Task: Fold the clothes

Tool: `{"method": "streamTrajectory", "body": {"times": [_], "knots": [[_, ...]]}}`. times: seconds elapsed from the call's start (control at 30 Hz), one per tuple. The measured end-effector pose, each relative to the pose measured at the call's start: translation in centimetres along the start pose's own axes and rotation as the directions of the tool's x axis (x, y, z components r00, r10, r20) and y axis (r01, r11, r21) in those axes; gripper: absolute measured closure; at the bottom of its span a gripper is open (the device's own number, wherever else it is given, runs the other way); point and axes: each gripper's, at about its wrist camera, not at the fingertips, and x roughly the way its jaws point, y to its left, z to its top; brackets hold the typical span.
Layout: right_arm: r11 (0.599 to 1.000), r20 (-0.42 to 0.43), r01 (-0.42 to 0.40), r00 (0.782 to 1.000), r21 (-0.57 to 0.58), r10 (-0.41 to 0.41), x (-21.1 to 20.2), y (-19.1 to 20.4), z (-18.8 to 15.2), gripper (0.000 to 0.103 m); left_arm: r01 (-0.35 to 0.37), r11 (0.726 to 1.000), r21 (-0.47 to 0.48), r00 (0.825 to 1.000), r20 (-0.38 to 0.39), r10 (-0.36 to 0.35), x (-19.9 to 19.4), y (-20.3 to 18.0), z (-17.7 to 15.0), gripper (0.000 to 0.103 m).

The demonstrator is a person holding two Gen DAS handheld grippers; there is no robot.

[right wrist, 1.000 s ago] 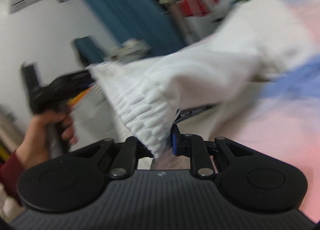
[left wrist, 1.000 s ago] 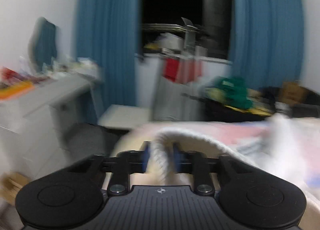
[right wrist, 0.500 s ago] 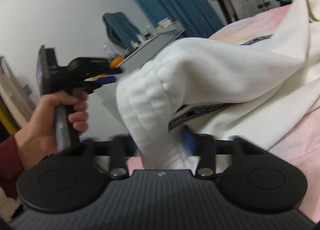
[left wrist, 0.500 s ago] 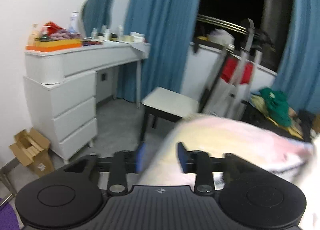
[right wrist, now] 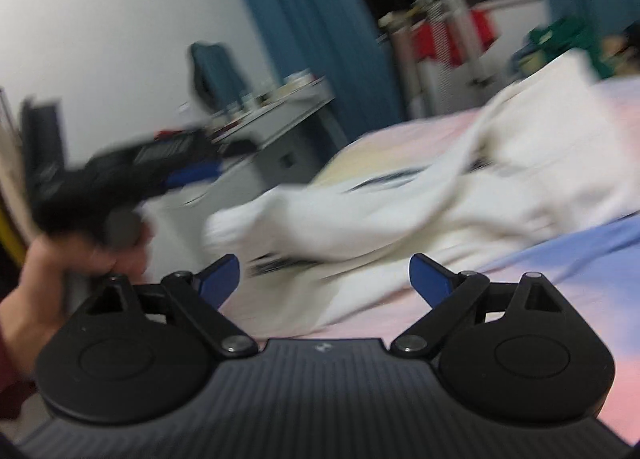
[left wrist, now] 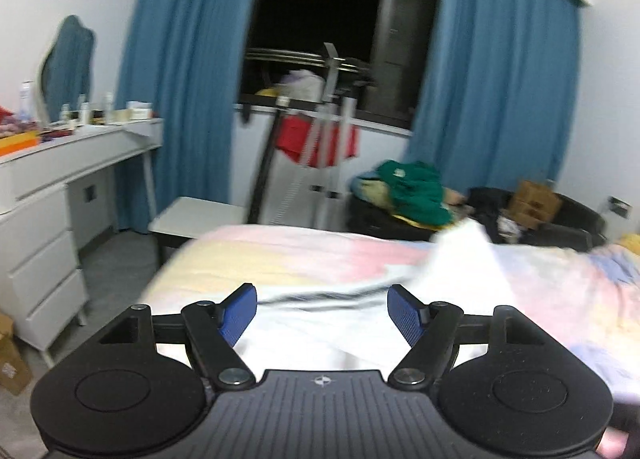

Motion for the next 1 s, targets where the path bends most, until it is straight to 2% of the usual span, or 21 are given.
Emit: {"method": "streamTrajectory", "body": {"times": [0.13, 0.27, 0.5, 0.67, 0.73, 1.0], "knots": [[0.994, 0.056, 0.107, 0.993, -0.031, -0.106, -4.6, -3.9, 0.8, 0.01, 0.043, 0.998, -0.054, 0.999, -0.026, -0.044, -0.5, -5.8, -2.7, 0.029], [0.985, 0.117, 0.157, 0.982, -0.068, -0.148, -7.2, -6.8, 0.2, 0.01, 0.07, 0.995, -0.074, 0.996, -0.048, -0.074, -0.5, -9.7, -4.8, 0.029], [0.99, 0.147, 0.138, 0.979, 0.03, -0.141, -6.8, -9.5, 0.9, 0.01, 0.033, 0.998, -0.05, 0.998, -0.046, -0.035, -0.9, -12.6, -8.3, 0.025], [0.986, 0.152, 0.167, 0.974, 0.022, -0.168, -6.4, -9.5, 0.5, 0.01, 0.019, 0.999, -0.029, 0.999, -0.043, -0.02, -0.4, -12.3, -9.3, 0.024], [0.983, 0.151, 0.183, 0.971, 0.021, -0.184, -6.3, -9.6, 0.4, 0.01, 0.014, 1.0, -0.024, 0.999, -0.037, -0.015, -0.2, -11.9, -9.2, 0.018], [0.972, 0.175, 0.236, 0.956, 0.021, -0.236, -6.1, -9.7, -0.3, 0.01, -0.017, 1.0, 0.014, 1.0, -0.023, 0.018, -0.2, -11.4, -8.2, 0.006]]}}
